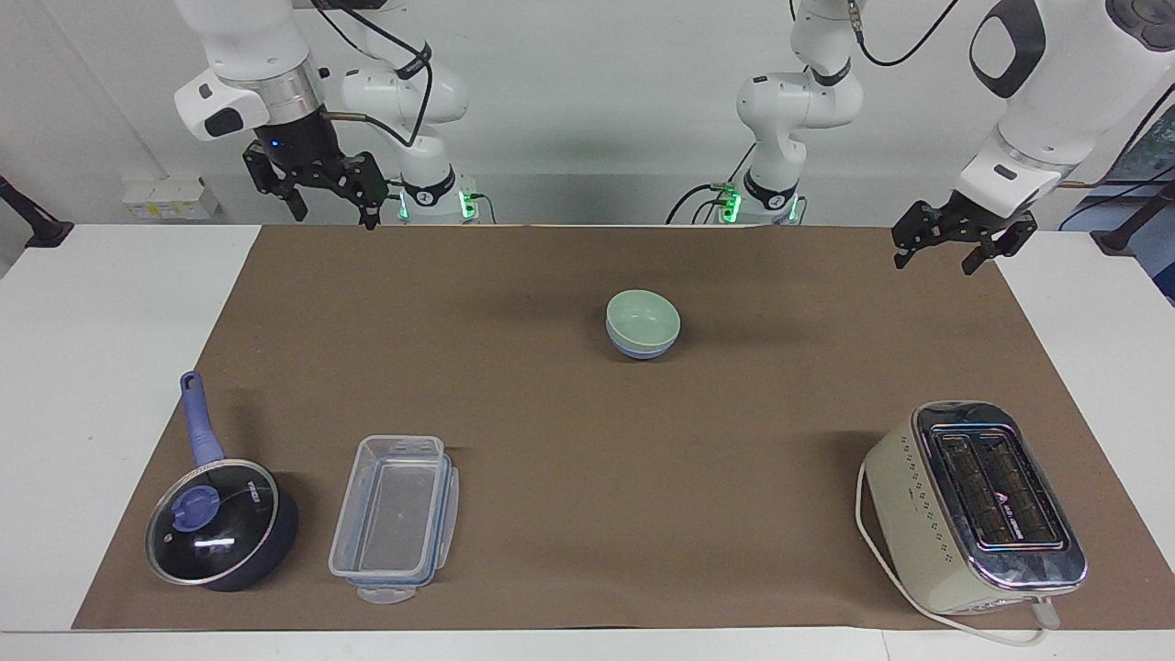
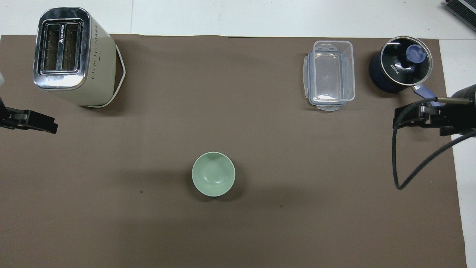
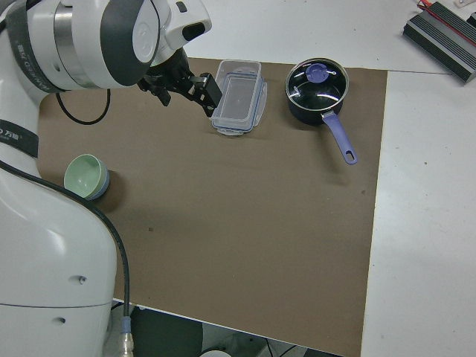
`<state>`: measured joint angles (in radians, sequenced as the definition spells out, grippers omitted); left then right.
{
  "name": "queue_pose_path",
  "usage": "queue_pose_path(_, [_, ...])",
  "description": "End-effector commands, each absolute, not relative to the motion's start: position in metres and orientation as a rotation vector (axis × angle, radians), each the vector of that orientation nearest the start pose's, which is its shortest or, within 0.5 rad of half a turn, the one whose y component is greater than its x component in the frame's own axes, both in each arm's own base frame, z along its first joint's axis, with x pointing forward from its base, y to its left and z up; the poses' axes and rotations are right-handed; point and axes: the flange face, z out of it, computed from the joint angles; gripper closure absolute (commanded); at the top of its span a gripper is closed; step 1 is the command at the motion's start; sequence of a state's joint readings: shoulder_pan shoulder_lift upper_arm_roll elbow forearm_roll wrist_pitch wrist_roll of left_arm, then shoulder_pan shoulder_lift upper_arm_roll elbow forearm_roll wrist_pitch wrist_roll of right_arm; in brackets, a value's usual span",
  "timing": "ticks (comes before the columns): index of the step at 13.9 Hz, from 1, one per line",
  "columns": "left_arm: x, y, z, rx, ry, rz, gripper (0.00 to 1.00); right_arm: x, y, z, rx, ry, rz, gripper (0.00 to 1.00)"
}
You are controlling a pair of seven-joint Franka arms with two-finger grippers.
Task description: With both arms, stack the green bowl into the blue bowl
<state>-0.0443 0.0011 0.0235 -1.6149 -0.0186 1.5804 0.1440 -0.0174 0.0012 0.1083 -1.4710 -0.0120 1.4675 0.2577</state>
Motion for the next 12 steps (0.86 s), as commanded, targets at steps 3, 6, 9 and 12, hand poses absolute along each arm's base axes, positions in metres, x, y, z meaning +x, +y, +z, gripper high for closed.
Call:
queue_pose_path(3, [0.552, -0.012, 0.606, -3.140, 0.244, 0.067, 0.00, 0.549, 0.033, 0.642, -3.126, 0.177, -0.003, 0.00])
queue_pose_path(6, [0.552, -0.012, 0.606, -3.140, 0.241, 0.067, 0.00, 0.545, 0.030, 0.639, -3.126, 0.182, 0.009, 0.00])
queue_pose_path(9, [0.552, -0.012, 0.606, -3.140, 0.244, 0.067, 0.00, 0.543, 0.031, 0.638, -3.125, 0.184, 0.014, 0.00])
queue_pose_path(12, [0.552, -0.012, 0.606, -3.140, 0.241, 0.067, 0.00, 0.543, 0.031, 0.639, -3.124, 0.186, 0.019, 0.00])
